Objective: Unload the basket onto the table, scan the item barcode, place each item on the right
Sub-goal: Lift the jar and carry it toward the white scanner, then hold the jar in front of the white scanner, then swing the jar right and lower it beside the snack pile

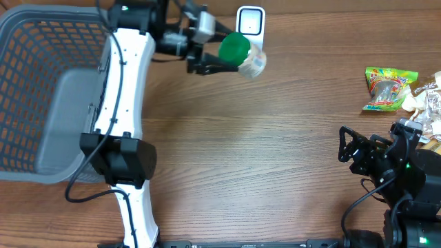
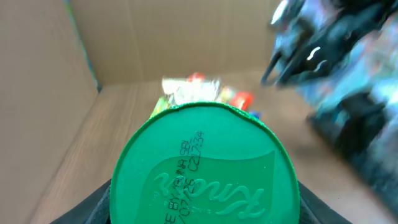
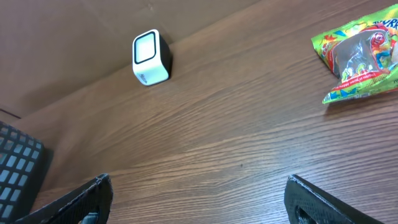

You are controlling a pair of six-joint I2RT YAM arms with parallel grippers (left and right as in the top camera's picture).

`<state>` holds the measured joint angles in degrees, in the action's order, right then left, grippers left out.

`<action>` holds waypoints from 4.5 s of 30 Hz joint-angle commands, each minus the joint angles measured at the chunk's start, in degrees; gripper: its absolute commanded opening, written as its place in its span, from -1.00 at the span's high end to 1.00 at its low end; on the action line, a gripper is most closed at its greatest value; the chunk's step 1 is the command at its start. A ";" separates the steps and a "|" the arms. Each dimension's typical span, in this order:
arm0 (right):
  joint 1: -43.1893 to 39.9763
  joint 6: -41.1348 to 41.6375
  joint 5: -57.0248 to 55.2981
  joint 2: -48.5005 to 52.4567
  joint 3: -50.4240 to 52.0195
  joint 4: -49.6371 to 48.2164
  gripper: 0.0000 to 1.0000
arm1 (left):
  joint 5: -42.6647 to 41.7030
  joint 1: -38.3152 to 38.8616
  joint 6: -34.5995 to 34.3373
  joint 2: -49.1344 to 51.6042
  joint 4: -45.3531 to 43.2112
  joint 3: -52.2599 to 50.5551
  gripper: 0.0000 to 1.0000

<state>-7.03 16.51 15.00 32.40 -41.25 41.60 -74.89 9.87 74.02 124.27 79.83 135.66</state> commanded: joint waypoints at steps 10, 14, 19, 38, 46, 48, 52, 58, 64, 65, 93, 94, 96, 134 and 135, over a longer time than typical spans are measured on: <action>0.26 -0.28 -0.39 -0.31 -1.53 0.79 -0.77 | 68.11 14.84 -33.90 -1.75 -28.24 1.38 0.91; 0.26 -0.28 -0.39 -0.31 -1.53 1.05 -0.77 | 80.11 15.72 -34.18 -1.49 -32.33 1.38 0.92; 0.26 -0.28 -0.39 -0.31 -1.53 0.66 -0.78 | 89.13 15.72 -32.39 -1.05 -36.09 1.38 0.92; 0.26 -0.22 0.09 -0.31 -1.53 0.76 -0.78 | 120.54 23.06 -1.14 10.10 -50.29 1.38 0.92; 0.26 -0.07 2.27 -0.31 -1.53 0.76 -0.78 | 119.95 23.61 5.03 10.34 -59.60 1.38 0.91; 0.28 -0.07 2.71 -0.31 -1.53 0.74 -0.78 | 119.19 23.58 6.01 10.34 -59.82 1.38 0.91; 0.28 -0.07 2.91 -0.31 -1.53 0.70 -0.78 | 117.87 23.37 7.04 10.67 -59.78 1.38 0.91; 0.28 -0.04 3.13 -0.31 -1.53 0.48 -0.78 | 115.75 23.32 9.44 13.70 -61.90 1.38 0.92; 0.28 1.11 3.13 -0.31 -1.53 -0.17 -0.79 | 115.89 23.15 15.47 20.41 -71.63 1.38 0.91; 0.28 1.29 3.15 -0.31 -1.53 -0.31 -0.79 | 116.02 23.15 16.41 21.64 -73.70 1.38 0.91; 0.26 1.40 -3.58 -0.31 -5.25 0.92 -0.89 | 115.99 26.14 7.87 22.99 -83.43 1.51 0.92; 0.26 1.49 -4.09 -0.31 -6.23 1.27 -0.92 | 115.43 26.69 5.90 22.03 -82.14 1.51 0.91; 0.26 1.46 -5.64 -0.31 -7.98 2.01 -0.97 | 113.92 27.87 1.81 19.96 -77.81 1.51 0.91; 0.26 6.23 -31.50 -10.75 -39.45 27.12 -1.00 | 50.84 46.51 -36.65 14.45 -34.21 1.44 0.91; 0.26 6.23 -31.50 -10.75 -39.45 27.30 -1.00 | 52.28 46.77 -36.79 15.21 -34.49 1.44 0.92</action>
<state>-7.03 22.46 -15.49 21.39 -80.58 69.06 -25.23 55.64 39.66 137.53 46.37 136.42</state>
